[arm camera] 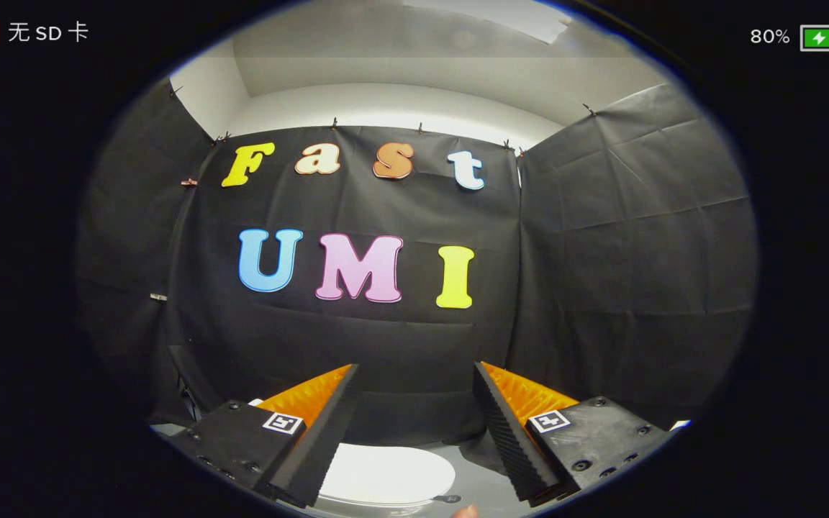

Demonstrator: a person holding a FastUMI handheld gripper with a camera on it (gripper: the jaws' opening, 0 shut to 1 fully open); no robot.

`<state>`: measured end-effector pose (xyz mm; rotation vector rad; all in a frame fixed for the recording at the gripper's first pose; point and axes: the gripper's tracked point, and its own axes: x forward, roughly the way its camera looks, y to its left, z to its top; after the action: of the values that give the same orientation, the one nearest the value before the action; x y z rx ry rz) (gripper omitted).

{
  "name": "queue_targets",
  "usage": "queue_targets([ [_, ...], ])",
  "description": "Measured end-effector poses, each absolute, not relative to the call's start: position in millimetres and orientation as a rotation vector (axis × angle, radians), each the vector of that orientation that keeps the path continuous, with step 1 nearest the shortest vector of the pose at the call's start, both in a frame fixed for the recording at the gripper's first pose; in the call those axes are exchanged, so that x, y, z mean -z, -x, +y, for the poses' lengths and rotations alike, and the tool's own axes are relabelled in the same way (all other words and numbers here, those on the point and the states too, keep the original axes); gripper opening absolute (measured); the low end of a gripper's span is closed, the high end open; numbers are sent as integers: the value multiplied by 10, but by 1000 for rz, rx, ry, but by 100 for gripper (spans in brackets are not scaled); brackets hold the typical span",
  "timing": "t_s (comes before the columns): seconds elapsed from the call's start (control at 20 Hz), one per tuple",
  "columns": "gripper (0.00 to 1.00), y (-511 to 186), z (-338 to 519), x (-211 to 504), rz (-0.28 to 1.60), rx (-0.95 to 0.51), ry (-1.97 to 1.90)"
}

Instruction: Open the toilet lid.

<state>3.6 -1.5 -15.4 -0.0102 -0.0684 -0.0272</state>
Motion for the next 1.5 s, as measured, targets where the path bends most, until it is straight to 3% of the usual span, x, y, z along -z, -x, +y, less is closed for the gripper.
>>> queue_targets([
  [0.55, 98, -145, 26, 1065, -84, -58, 63],
  [1.05, 98, -371, -222, 2299, 66, -116, -2],
  [1.5, 99, -702, -605, 3450, 274, -170, -326],
])
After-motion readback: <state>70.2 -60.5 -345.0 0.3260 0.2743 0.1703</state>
